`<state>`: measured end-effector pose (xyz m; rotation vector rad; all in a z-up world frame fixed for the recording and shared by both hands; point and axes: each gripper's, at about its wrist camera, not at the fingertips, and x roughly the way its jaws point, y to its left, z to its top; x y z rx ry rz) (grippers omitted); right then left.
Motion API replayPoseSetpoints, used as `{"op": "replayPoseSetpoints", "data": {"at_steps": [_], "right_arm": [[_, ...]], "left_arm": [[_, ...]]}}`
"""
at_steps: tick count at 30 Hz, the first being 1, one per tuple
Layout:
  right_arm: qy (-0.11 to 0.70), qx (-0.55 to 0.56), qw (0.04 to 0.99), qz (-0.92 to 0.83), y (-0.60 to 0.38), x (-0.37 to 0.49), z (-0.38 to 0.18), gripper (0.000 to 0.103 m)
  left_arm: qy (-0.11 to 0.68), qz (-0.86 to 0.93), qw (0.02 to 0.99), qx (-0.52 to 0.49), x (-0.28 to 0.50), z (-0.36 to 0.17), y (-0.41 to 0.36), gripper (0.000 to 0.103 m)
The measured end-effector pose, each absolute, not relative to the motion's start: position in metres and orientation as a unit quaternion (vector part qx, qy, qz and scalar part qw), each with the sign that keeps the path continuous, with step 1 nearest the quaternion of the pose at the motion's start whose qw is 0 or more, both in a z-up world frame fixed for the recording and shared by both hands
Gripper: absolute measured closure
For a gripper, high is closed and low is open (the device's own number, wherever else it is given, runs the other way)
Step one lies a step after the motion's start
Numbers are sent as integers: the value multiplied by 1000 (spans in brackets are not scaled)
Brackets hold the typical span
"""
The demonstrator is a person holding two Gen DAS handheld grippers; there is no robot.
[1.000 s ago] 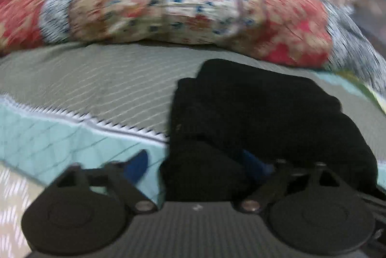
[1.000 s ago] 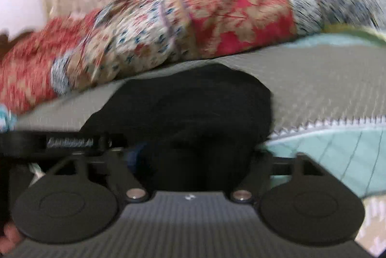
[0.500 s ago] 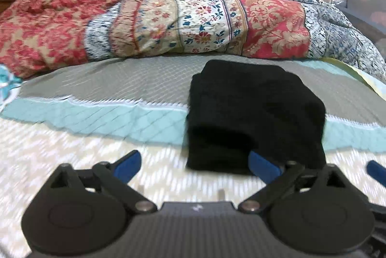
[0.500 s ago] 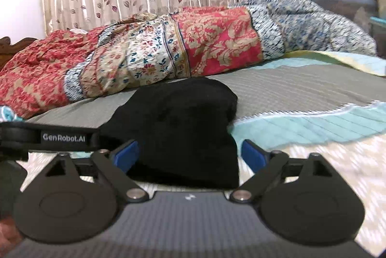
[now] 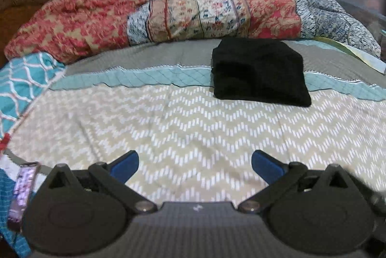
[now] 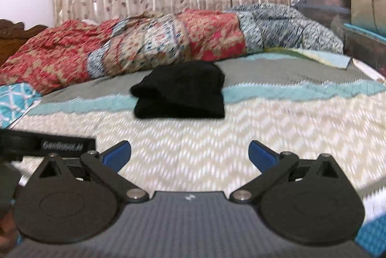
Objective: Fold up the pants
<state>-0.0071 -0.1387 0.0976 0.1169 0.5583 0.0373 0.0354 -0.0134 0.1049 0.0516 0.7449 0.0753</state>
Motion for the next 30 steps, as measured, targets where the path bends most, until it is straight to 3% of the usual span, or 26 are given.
{"op": "replayPoseSetpoints", "data": {"at_steps": [13,30], "right_arm": [[271,87,959,7,-131,-62,110,0],[288,143,947,6,-140,-82,116,0]], "left_arm": [[357,52,931,50,-25,119,-14,0],[365,53,928,59,-47,127,-16,0]]}}
